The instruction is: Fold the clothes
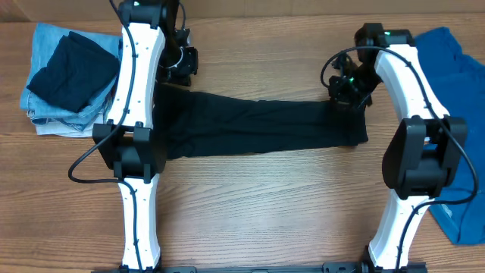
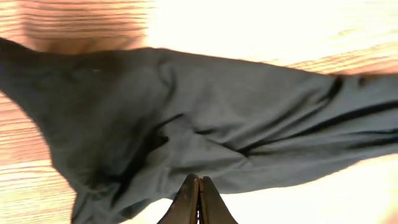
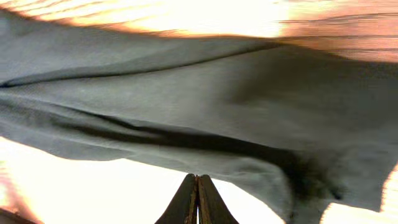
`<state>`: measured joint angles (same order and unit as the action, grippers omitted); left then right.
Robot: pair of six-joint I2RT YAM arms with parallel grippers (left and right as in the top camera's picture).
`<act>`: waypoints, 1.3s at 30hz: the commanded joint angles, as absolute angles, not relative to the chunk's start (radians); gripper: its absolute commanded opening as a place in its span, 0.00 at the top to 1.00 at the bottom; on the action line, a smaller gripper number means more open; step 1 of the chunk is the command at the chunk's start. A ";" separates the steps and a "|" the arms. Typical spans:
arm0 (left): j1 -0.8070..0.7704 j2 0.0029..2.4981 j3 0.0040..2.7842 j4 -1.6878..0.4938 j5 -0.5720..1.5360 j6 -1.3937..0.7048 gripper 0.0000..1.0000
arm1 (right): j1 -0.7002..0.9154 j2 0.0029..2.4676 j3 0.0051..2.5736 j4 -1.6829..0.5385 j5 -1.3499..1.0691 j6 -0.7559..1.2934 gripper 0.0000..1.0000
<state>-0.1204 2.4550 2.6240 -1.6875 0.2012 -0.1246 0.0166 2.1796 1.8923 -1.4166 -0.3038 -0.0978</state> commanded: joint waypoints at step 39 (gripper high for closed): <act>-0.096 1.975 1.324 -0.686 -0.190 -0.043 0.94 | -0.005 2.151 1.570 -0.957 0.109 -0.029 0.96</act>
<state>-0.1394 1.9896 1.3323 -0.6895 -0.1478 -0.1028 0.0563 2.1628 1.5845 -0.9882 -0.0322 -0.0299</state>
